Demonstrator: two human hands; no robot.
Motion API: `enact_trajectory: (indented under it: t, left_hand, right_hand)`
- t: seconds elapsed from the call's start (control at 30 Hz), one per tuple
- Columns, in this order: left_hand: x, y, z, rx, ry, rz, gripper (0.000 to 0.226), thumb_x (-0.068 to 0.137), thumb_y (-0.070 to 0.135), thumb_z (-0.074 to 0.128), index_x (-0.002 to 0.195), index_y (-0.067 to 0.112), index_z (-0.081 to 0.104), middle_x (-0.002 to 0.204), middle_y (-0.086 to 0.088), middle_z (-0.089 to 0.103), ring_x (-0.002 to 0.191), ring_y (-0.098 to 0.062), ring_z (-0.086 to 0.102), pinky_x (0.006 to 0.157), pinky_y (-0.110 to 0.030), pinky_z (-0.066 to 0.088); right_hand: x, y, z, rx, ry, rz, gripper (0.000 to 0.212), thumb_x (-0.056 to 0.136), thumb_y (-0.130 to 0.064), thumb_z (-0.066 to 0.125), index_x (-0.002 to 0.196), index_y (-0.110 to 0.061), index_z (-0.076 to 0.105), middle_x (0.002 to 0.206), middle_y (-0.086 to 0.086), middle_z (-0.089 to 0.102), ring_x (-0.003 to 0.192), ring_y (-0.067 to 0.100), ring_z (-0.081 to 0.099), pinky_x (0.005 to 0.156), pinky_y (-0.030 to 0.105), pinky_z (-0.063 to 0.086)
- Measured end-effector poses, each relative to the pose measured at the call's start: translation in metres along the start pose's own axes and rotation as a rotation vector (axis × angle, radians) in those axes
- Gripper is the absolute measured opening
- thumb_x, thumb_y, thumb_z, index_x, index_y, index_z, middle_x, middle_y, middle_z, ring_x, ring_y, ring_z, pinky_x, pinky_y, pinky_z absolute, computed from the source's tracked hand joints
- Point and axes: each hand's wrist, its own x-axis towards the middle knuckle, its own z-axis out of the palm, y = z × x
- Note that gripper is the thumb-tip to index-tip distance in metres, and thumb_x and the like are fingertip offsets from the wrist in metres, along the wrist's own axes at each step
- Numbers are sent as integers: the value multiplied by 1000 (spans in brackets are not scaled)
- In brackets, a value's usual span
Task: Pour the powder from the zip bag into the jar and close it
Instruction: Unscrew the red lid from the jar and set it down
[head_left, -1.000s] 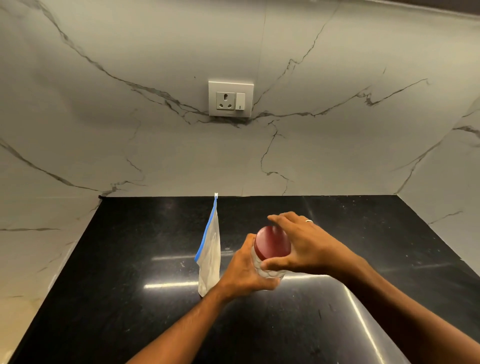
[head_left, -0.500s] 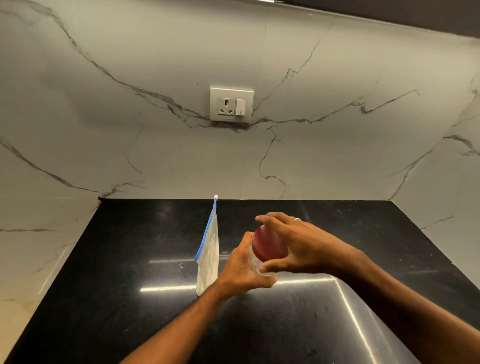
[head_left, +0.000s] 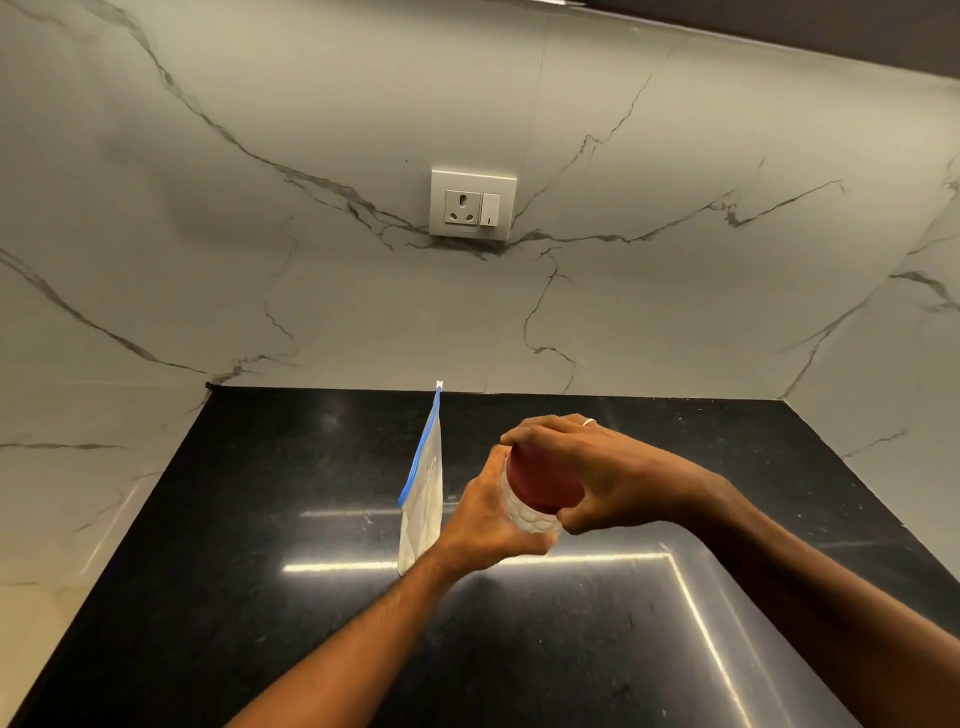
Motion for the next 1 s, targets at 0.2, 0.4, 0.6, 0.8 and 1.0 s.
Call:
enact_trajectory:
  t: [0.2, 0.4, 0.6, 0.8, 1.0]
  left_hand:
    - [9, 8, -6, -43, 71, 53, 89, 61, 35, 91, 125, 57, 33, 122, 11, 56, 110, -4, 62, 86, -24, 58]
    - [7, 2, -5, -24, 100, 47, 89, 63, 39, 90, 128, 53, 31, 125, 10, 54, 114, -11, 61, 84, -17, 56]
    - [1, -7, -3, -37, 138, 28, 88, 68, 31, 90, 137, 30, 35, 127, 2, 57, 114, -19, 63, 90, -27, 58]
    - [-1, -12, 0, 16, 137, 15, 87, 69, 36, 88, 138, 27, 36, 129, -2, 57, 111, -23, 64, 93, -29, 57]
    - [-1, -20, 1, 9, 112, 0, 91, 70, 28, 91, 140, 32, 33, 131, 8, 52, 115, -6, 57, 91, -8, 46]
  right_hand:
    - [8, -8, -2, -145, 184, 269, 101, 65, -80, 59, 144, -22, 32, 137, 3, 47, 113, 21, 54, 87, 31, 49]
    - [15, -7, 5, -55, 104, 232, 91, 72, -57, 76, 144, -23, 32, 139, 1, 44, 117, 20, 49, 85, 25, 41]
    - [21, -8, 22, 96, 131, 236, 100, 73, -57, 75, 151, -24, 22, 151, 1, 33, 131, 26, 41, 98, 36, 44]
    - [26, -11, 55, -18, 319, 408, 93, 70, -67, 70, 141, -18, 36, 136, 8, 46, 119, 26, 50, 93, 37, 48]
    - [24, -5, 47, 79, 145, 222, 96, 71, -33, 84, 148, -26, 27, 148, 0, 36, 134, 26, 34, 103, 42, 43]
